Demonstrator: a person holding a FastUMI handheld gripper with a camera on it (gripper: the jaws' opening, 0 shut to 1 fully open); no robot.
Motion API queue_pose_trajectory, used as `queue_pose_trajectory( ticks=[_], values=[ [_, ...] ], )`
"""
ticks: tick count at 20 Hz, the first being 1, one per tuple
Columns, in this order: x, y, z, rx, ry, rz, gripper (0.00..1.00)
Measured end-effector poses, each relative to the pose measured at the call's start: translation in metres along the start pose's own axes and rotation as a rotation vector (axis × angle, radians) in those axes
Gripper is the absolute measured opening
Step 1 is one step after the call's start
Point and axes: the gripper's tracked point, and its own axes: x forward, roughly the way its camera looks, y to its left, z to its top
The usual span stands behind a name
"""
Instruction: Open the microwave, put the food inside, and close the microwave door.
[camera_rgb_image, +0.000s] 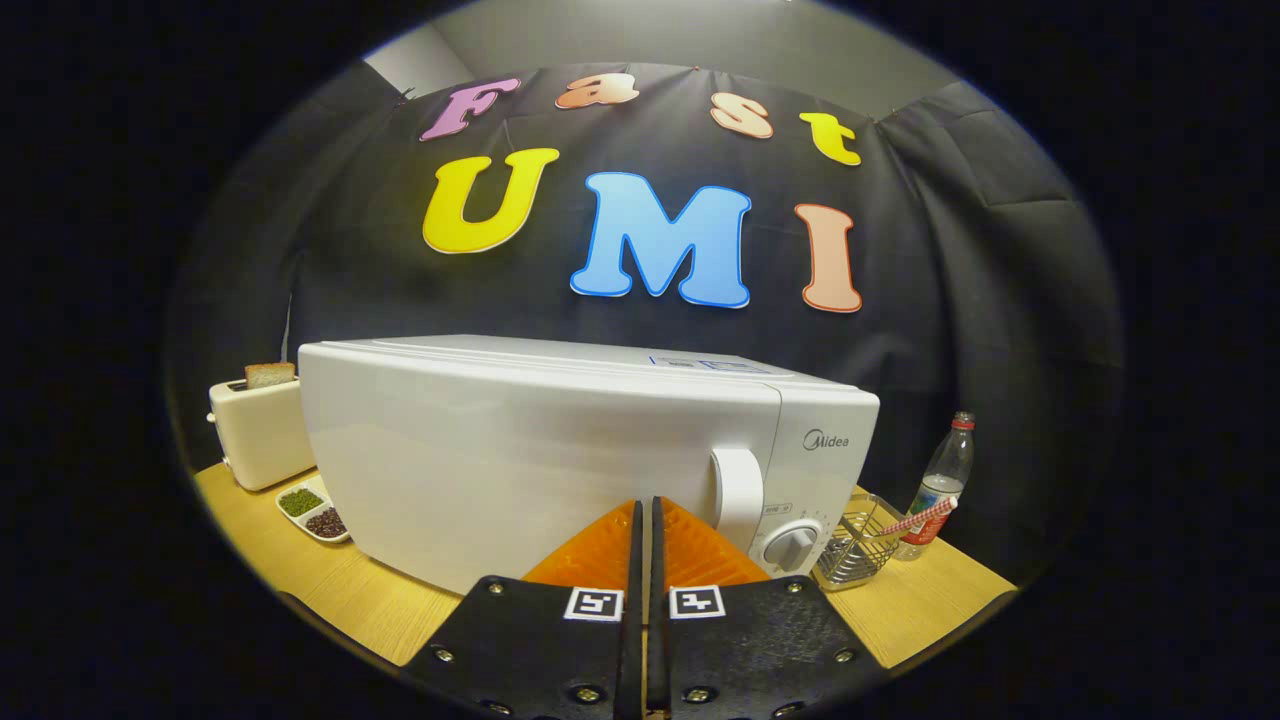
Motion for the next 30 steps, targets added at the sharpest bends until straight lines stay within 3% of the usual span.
queue_pose_trajectory(
  ticks=[4, 8, 17, 21, 25, 30],
  values=[
    [-0.048, 0.005, 0.006, 0.098, 0.02, 0.066, 0.03],
    [-0.123, 0.007, 0.038, 0.161, -0.092, 0.103, 0.03],
    [-0.263, 0.002, 0.103, 0.136, -0.144, 0.22, 0.03],
    [-0.311, -0.011, 0.102, 0.065, -0.177, 0.207, 0.03],
    [-0.343, -0.033, 0.105, -0.005, -0.232, 0.135, 0.03],
    [-0.376, -0.067, 0.12, 0.036, -0.279, 0.067, 0.02]
  ],
)
